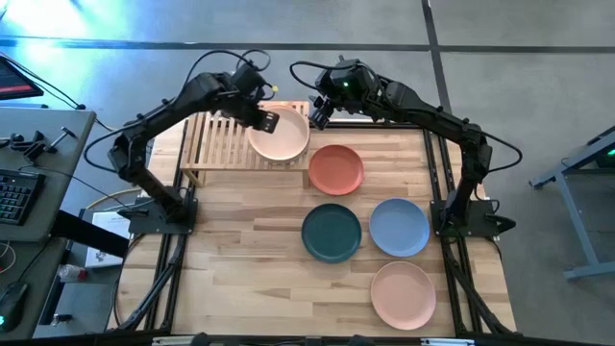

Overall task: Place and stack plates onto a shelf
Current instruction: Stack the light orange plate on top of the brown plate on the shelf, then put the blue plate on the shelf

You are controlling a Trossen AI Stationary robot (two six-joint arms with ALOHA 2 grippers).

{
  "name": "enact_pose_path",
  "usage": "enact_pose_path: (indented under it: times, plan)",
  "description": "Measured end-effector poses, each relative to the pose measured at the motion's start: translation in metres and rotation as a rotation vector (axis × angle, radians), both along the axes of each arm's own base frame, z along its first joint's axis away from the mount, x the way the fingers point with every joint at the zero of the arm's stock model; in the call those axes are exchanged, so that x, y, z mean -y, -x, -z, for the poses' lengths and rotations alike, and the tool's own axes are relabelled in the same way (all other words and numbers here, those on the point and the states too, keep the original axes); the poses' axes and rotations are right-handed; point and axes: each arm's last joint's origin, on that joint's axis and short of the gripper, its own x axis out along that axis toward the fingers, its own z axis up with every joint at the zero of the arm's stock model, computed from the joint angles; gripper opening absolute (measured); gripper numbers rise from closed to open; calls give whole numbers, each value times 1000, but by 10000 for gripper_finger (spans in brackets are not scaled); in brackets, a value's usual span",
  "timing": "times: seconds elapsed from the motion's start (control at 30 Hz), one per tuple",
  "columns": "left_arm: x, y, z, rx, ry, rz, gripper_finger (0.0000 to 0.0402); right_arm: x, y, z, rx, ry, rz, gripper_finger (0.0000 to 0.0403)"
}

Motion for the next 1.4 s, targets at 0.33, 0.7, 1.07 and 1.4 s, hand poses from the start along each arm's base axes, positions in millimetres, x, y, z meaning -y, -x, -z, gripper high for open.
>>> enact_pose_path:
  times: [0.33,0.7,1.07,1.4]
  plan:
    - [-11,-8,18,-90,2,-23,69,0,0,0,-3,-1,0,167]
    - [-15,-14,28,-114,26,18,69,0,0,0,-3,-1,0,167]
    - [3,-1,-24,33,-83,87,69,-1,2,3,-38,-17,-4,167]
    - [71,16,-49,9,-71,341,69,-15,19,24,-159,-404,-15,167]
